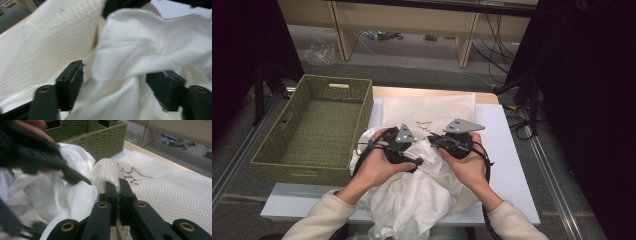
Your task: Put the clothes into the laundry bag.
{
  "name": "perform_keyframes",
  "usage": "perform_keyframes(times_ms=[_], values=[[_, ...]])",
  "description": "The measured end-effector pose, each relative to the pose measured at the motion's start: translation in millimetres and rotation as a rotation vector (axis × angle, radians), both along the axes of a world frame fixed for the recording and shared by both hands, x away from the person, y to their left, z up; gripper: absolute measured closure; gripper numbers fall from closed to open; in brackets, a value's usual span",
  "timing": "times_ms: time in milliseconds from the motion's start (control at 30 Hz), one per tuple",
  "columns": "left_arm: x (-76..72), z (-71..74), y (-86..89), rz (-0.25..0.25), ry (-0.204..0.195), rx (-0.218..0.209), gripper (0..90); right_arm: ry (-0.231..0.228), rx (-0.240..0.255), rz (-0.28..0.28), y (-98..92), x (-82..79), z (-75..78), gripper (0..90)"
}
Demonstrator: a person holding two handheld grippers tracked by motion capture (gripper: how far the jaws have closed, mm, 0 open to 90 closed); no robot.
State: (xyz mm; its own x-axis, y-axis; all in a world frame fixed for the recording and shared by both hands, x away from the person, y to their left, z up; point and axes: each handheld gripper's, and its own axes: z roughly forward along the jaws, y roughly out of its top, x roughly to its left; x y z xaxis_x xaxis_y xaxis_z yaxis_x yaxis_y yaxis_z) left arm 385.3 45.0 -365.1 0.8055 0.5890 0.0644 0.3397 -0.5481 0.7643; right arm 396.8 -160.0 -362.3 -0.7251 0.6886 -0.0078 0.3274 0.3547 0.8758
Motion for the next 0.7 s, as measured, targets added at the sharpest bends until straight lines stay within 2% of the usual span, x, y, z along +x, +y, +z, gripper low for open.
perform_keyframes(times_ms=[33,67,100,233,267,333,367,433,467,500,533,600,633,700], values=[[-0.4,6.5,7.2,-0.007,-0.006,0.017,18.5,-0.015,-0.011,-0.010,0.0,0.0,0.3,89.0],[-0.4,6.5,7.2,-0.007,-0.006,0.017,16.6,-0.015,-0.011,-0.010,0.0,0.0,0.3,89.0],[2.1,11.4,18.6,0.031,-0.044,0.078,15.0,-0.007,-0.011,0.005,1.1,-0.7,1.0,89.0],[6.7,10.5,30.7,0.061,-0.047,0.095,15.1,-0.011,-0.016,0.007,0.9,-1.1,2.1,88.9],[12.8,7.7,36.6,0.076,-0.052,0.116,15.1,-0.017,-0.016,0.013,0.7,0.2,1.2,89.0],[17.1,5.3,38.8,0.085,-0.053,0.117,15.0,-0.020,-0.023,0.009,0.9,0.4,0.4,89.0],[25.3,-2.6,40.2,0.118,-0.033,0.117,15.0,-0.014,-0.021,0.006,1.1,0.1,0.3,89.0],[32.5,-10.3,40.0,0.133,-0.032,0.143,14.9,-0.020,-0.024,0.008,1.1,0.2,0.5,88.9],[35.5,-17.4,37.5,0.132,-0.007,0.162,14.9,-0.020,-0.024,0.007,1.1,0.1,0.5,88.9],[36.4,-24.3,34.4,0.130,0.044,0.160,15.0,-0.015,-0.022,0.006,1.2,-0.1,0.3,89.0],[36.4,-24.3,34.4,0.130,0.044,0.160,15.1,-0.015,-0.022,0.006,1.2,-0.1,0.3,89.0],[39.8,-34.1,30.0,0.125,0.077,0.197,15.7,-0.007,-0.016,0.012,1.7,0.2,-0.6,89.0],[42.8,-43.2,24.9,0.127,0.115,0.220,19.4,0.004,-0.015,0.002,2.4,-0.8,-1.4,89.0],[43.7,-46.8,22.5,0.123,0.128,0.221,22.8,0.005,-0.017,0.011,2.5,-0.4,-1.7,88.9]])
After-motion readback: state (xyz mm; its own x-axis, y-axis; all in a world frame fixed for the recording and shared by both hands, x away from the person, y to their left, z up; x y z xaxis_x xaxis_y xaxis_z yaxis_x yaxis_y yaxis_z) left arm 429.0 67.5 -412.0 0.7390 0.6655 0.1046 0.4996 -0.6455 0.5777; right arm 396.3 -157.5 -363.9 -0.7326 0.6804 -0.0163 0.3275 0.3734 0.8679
